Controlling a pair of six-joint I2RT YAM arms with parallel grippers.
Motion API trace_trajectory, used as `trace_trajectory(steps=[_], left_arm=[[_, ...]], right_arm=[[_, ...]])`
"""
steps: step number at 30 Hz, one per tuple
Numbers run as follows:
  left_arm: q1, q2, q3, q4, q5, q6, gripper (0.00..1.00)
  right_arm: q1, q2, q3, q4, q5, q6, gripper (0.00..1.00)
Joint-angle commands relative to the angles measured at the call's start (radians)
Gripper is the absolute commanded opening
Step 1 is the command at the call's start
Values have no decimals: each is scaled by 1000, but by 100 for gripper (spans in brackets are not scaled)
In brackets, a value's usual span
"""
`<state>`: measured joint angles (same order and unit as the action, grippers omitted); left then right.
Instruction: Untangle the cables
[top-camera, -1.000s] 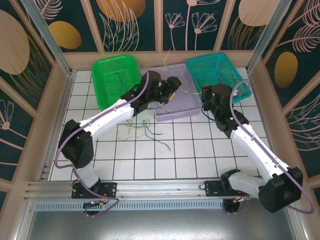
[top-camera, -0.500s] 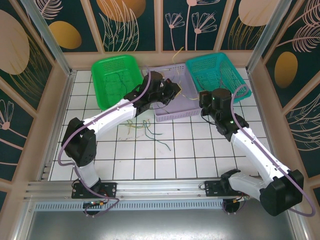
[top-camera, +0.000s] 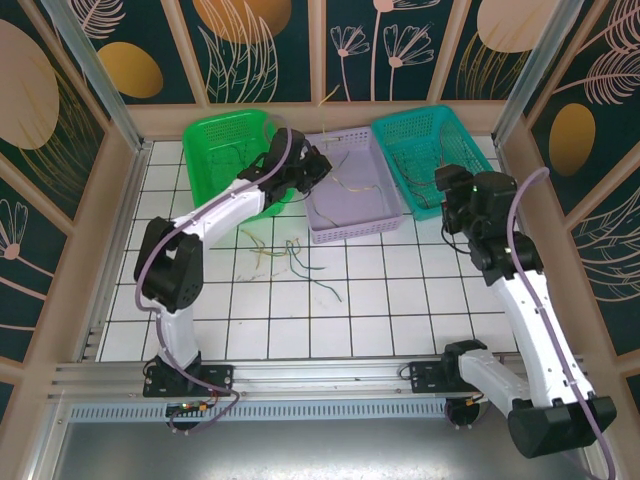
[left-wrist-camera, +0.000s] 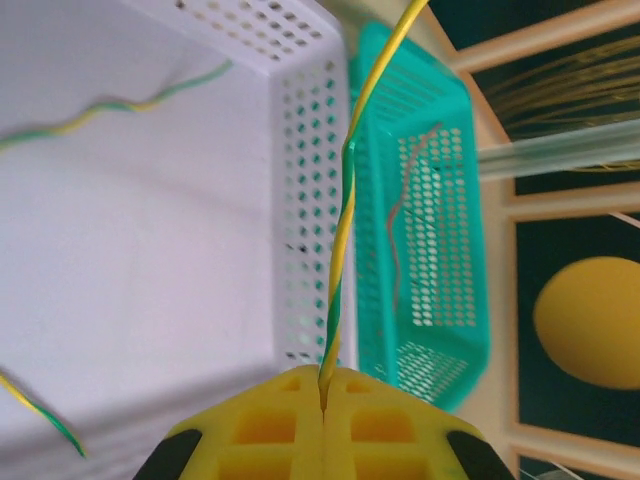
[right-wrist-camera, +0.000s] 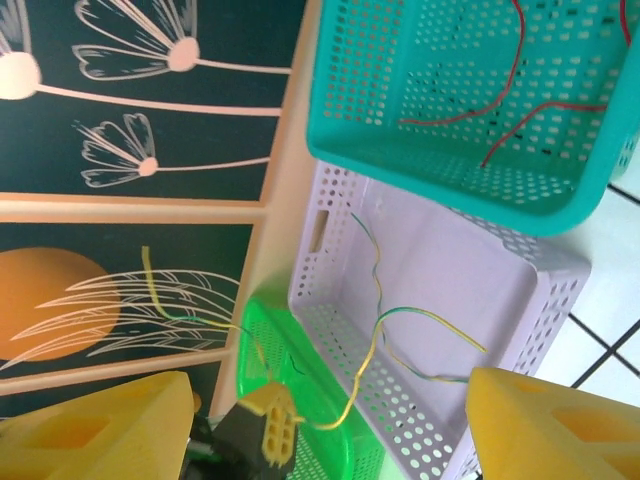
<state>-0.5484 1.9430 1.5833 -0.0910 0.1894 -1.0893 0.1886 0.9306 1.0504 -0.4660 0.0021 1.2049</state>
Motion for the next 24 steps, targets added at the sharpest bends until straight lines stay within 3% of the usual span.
trace_trajectory(steps=[1,7,17,20,24], left_arm=[[4,71,96,-26,-32,100,0],[8,208,192,-35,-2,95,0],[7,264,151,-163,53,185,0],[7,263,151,-211,64,209,23],[6,231,173,-256,49,253,40]], right_arm=[[-10,-10,31,-85,-2,-105,72],[-10,-15,10,-61,-30,-96,70],[-11,4,-27,-28,-67,-84,67],[-11,18,-29,-17,-76,-85,67],[-10,33,-27,-16,-79,-88,67]])
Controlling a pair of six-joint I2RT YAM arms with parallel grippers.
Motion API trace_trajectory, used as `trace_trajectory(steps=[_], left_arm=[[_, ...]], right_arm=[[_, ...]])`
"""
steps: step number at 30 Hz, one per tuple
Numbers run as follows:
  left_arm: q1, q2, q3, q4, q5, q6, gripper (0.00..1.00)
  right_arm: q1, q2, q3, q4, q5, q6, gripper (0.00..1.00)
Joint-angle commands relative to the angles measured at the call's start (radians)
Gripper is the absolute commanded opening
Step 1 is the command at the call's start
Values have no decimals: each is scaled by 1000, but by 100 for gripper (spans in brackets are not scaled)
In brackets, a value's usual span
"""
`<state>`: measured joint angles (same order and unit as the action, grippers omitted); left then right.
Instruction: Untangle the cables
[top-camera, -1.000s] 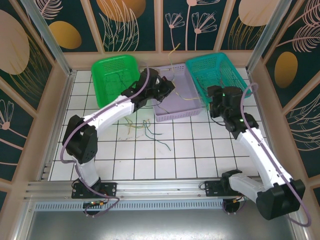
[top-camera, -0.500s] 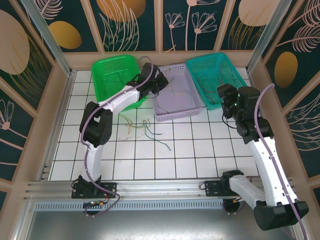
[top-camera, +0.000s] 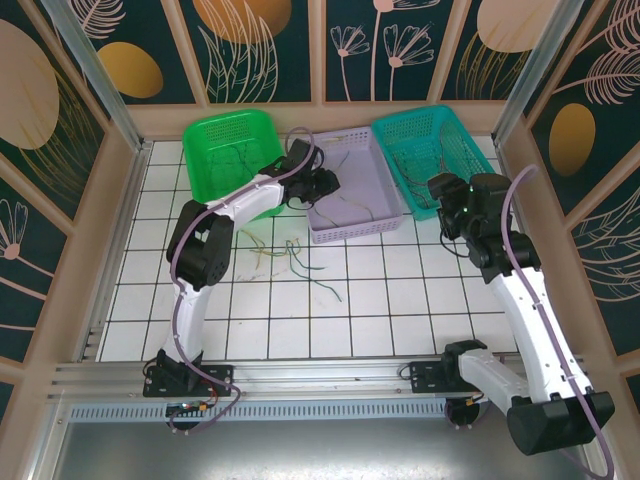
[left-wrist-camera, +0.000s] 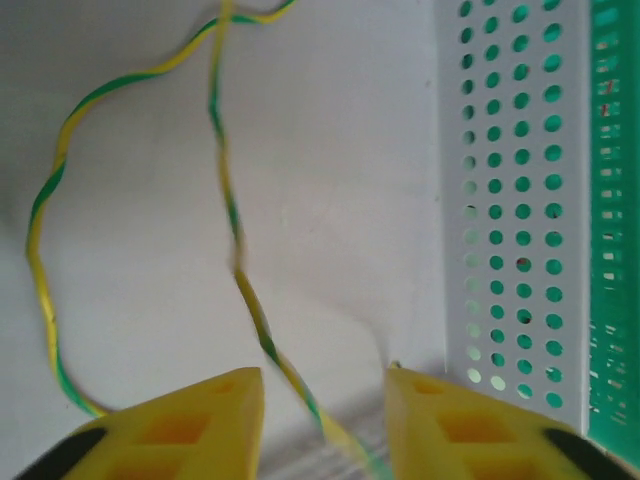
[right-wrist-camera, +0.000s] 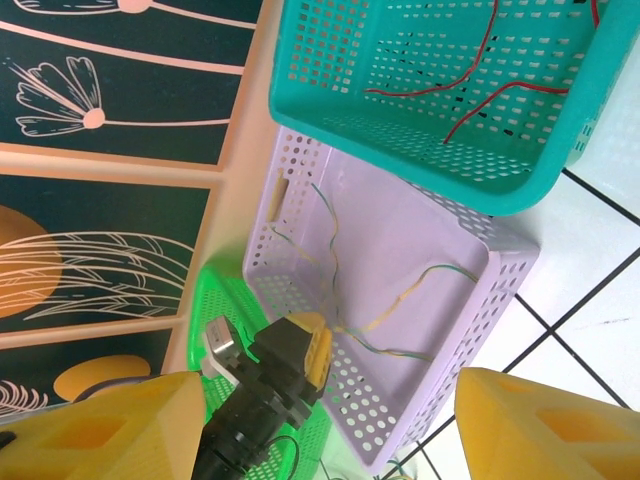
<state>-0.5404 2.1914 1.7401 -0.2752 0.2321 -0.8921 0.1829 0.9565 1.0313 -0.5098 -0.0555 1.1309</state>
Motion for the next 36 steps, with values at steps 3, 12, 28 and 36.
trace_trajectory(steps=[3,12,28,36], left_arm=[[-1,-29,63,-153,-23,93,45],[-1,-162,104,-266,-130,100,56],[-1,-676,-631,-175,-69,57,50],[-1,-719,-718,-209,-164,86,48]], right_arm=[[-3,12,-12,35,-28,-11,67],[3,7,-20,19,-9,-58,65],[567,200,-249,135,-117,-565,58],[836,560,-139,112,18,-797,58]])
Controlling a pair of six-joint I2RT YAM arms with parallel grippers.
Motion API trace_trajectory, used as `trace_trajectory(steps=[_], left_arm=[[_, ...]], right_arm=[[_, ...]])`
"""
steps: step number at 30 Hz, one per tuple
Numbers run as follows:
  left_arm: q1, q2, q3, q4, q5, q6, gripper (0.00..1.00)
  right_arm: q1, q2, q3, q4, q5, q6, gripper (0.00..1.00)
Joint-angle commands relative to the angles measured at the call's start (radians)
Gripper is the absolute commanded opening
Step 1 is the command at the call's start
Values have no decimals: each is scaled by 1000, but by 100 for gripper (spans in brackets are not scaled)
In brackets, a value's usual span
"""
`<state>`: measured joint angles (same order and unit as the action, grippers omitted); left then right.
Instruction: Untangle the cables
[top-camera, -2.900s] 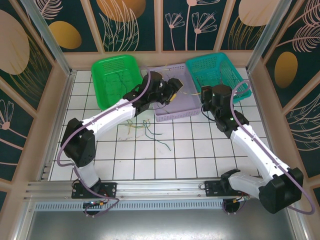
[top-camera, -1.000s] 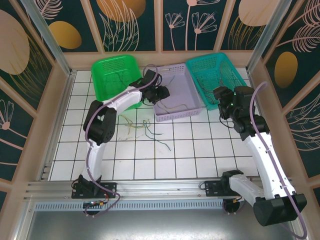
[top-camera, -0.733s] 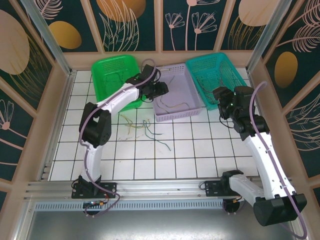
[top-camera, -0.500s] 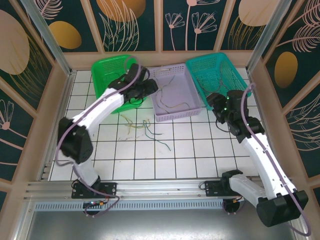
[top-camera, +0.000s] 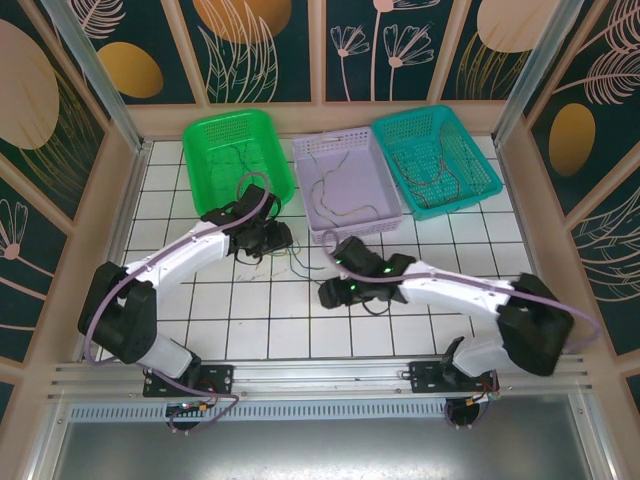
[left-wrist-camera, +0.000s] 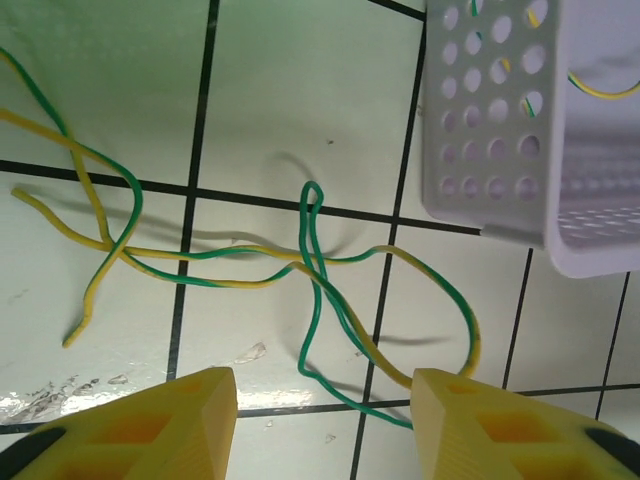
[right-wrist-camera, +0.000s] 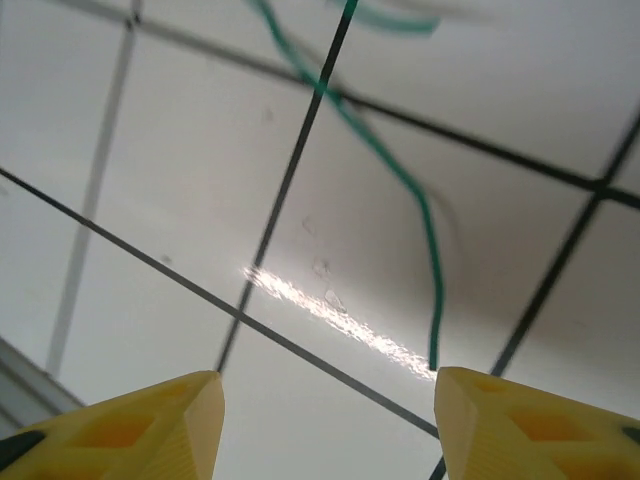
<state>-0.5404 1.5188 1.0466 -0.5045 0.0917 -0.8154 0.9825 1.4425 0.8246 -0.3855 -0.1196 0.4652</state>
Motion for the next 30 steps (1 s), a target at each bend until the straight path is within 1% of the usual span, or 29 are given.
trace_trajectory(steps=[1,4,6,8,12,16,18,20,24,26,27,28,29,30], left_arm=[[-2,-64,-39,33,-24,-15,48],[-2,-111,-95,77,-4,-84,48],[-1,-132,-133,107,28,-123,48],[-3,-147,-162,126,42,-146,49],[-2,-161,-186,127,35,-164,49],[-2,-147,-192,128,1,-206,47],[-2,-128,-192,143,-10,-226,47],[0,-108,-196,160,-33,-254,49],[3,-54,-195,196,-87,-326,51],[7,-29,-194,224,-108,-363,54],[11,-13,-195,243,-114,-381,59],[12,2,-192,249,-127,-395,62],[11,24,-186,258,-136,-401,64],[12,49,-177,268,-137,-399,64]], right_arm=[[45,114,90,-29,118,-135,58],[53,189,144,-79,253,-131,59],[54,217,168,-105,316,-139,60],[54,232,187,-116,339,-153,60],[57,250,190,-118,318,-170,60],[59,292,168,-100,215,-172,57],[62,306,153,-87,202,-154,55],[58,313,137,-74,202,-135,49],[58,303,133,-81,220,-119,22],[61,272,123,-74,216,-120,11],[62,249,113,-70,207,-124,7],[65,227,106,-66,198,-130,4],[67,201,99,-64,189,-136,0],[70,175,93,-65,178,-142,0]])
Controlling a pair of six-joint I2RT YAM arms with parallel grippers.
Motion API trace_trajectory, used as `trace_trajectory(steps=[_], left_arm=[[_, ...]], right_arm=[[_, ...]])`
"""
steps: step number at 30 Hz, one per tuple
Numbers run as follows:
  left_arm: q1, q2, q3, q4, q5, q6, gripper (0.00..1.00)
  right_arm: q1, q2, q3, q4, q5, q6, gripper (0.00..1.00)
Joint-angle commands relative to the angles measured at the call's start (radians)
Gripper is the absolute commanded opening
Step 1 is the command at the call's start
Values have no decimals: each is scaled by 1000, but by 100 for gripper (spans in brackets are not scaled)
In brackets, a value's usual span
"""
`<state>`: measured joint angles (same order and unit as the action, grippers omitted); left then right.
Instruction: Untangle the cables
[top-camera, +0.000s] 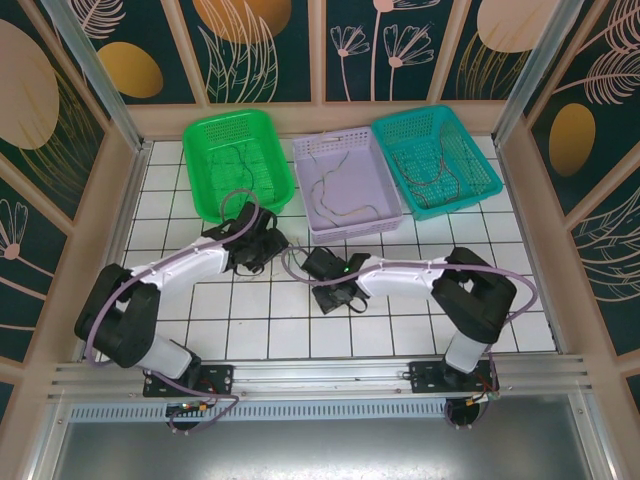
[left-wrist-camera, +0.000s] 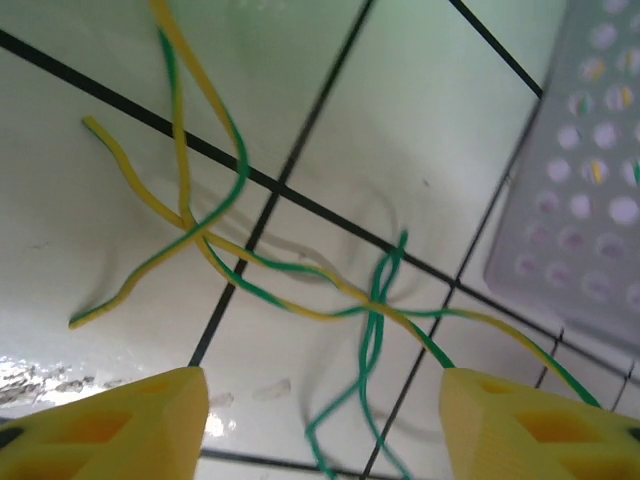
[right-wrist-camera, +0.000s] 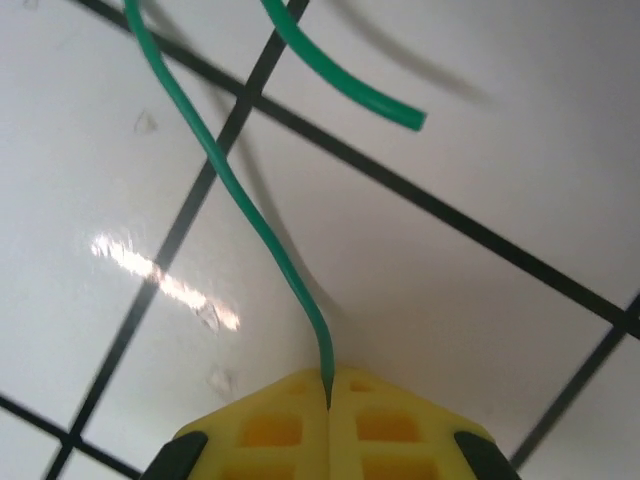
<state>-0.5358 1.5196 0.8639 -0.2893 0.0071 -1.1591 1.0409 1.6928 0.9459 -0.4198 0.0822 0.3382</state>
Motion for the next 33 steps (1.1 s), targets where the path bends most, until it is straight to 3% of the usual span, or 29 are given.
trace_trajectory(steps=[1,7,16,20,27,30,33], left_arm=[[9,72,16,57,-53,-52,64],[9,164,45,79,-71,-53,56],[7,186,78,93,-57,-41,55],[7,117,103,55,-60,-40,61],[7,-74,214,-22,-96,19,66],[9,-128,214,50,-6,28,63],[9,-140,194,139,134,-61,59]], right_arm=[[12,-99,-31,-36,-33,-18,0],[12,-273,-53,-90,-99,-4,0],[-19,-559,-107,-118,-195,98,0],[-68,-643,-104,-99,-186,92,0],[-119,-654,-79,-72,-90,-33,0],[-192,-657,-72,-13,-146,-40,0],[-278,-658,-66,81,-258,5,0]])
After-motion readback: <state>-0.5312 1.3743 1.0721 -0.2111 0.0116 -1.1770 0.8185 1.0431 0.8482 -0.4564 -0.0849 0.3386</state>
